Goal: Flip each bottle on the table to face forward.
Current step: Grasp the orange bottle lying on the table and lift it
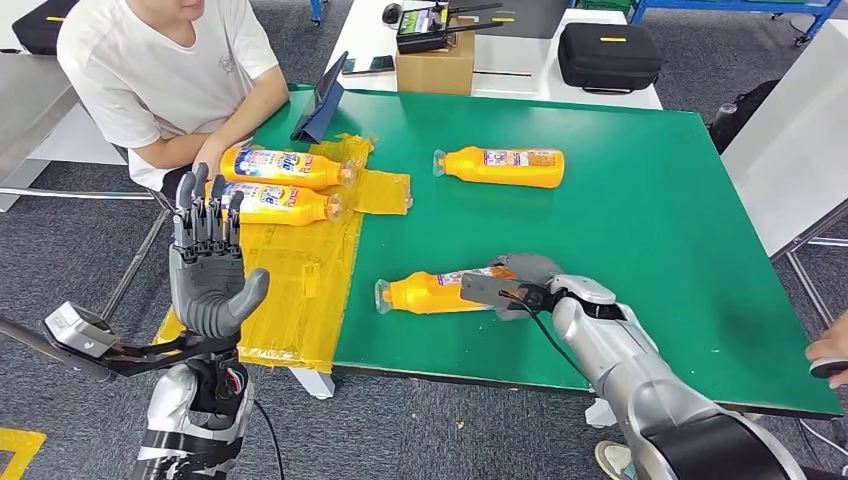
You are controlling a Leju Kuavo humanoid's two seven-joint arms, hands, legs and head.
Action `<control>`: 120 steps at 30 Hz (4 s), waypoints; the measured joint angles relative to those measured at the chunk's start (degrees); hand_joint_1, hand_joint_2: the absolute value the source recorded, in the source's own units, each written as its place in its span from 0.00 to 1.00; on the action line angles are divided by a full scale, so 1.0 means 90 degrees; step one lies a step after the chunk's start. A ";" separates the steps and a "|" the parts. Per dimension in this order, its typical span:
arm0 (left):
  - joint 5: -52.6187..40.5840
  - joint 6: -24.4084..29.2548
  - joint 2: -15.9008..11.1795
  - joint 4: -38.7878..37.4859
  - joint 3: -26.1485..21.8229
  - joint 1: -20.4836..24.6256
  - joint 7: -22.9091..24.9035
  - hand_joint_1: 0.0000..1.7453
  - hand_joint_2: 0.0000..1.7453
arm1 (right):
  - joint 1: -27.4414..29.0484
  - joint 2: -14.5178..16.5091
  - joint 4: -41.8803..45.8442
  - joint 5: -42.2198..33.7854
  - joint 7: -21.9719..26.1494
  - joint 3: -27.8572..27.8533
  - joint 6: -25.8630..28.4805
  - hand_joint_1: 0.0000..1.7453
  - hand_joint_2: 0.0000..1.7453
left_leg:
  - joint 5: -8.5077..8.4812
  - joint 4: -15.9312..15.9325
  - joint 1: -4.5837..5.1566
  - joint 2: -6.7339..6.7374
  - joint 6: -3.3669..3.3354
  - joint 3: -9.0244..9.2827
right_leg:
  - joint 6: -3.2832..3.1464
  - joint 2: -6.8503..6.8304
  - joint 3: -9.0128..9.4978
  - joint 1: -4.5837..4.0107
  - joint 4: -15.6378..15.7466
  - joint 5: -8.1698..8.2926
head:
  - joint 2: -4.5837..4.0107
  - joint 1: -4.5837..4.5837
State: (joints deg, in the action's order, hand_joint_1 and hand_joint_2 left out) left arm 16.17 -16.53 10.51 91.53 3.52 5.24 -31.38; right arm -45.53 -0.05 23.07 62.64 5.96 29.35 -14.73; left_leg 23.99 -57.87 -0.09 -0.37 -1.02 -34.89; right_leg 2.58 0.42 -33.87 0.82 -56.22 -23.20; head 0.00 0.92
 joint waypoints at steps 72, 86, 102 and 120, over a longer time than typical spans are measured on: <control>-0.0283 0.0253 0.0400 -0.1121 0.0866 -0.1033 0.0190 0.00 1.00 | 0.3995 0.0500 0.5375 -0.3281 0.2507 -0.1150 0.4262 1.00 1.00 | 0.0006 0.0000 0.0000 -0.0019 -0.0001 -0.0094 | 0.0002 -0.0008 -0.0081 0.0000 -0.0002 -0.0006 | 0.0000 0.0001; -0.1043 -0.0355 0.0257 -0.1120 0.1645 -0.0890 -0.0131 0.00 1.00 | 0.4139 0.1315 0.5441 -0.3653 0.2817 -0.0273 0.3514 1.00 1.00 | 0.0006 0.0002 -0.0001 -0.0017 0.0000 -0.0096 | 0.0000 -0.0007 -0.0083 -0.0001 -0.0004 -0.0007 | -0.0001 0.0001; -0.0925 -0.0103 0.0211 -0.1138 0.1676 -0.0532 -0.0046 0.00 1.00 | 0.3686 0.1483 0.4456 -0.3572 0.3147 0.0673 0.3538 1.00 1.00 | 0.0004 0.0002 -0.0001 -0.0018 0.0001 -0.0099 | -0.0001 -0.0007 -0.0088 0.0000 -0.0004 -0.0007 | 0.0000 0.0001; -0.0894 0.0097 0.0163 -0.1086 0.1483 -0.0447 -0.0010 1.00 1.00 | 0.3620 0.1465 0.4260 -0.3431 0.3055 0.0970 0.3304 0.00 0.50 | 0.0004 0.0002 -0.0001 -0.0017 0.0001 -0.0100 | -0.0001 -0.0007 -0.0091 0.0000 -0.0003 -0.0007 | 0.0000 0.0000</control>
State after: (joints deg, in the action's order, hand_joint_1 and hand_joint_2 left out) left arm 8.12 -15.65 11.98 81.76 16.86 1.21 -31.47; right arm -12.94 13.13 61.40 31.75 33.46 38.08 15.01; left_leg 24.03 -57.86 -0.10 -0.53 -1.01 -35.79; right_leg 2.57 0.35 -34.69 0.82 -56.25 -23.27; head 0.00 0.92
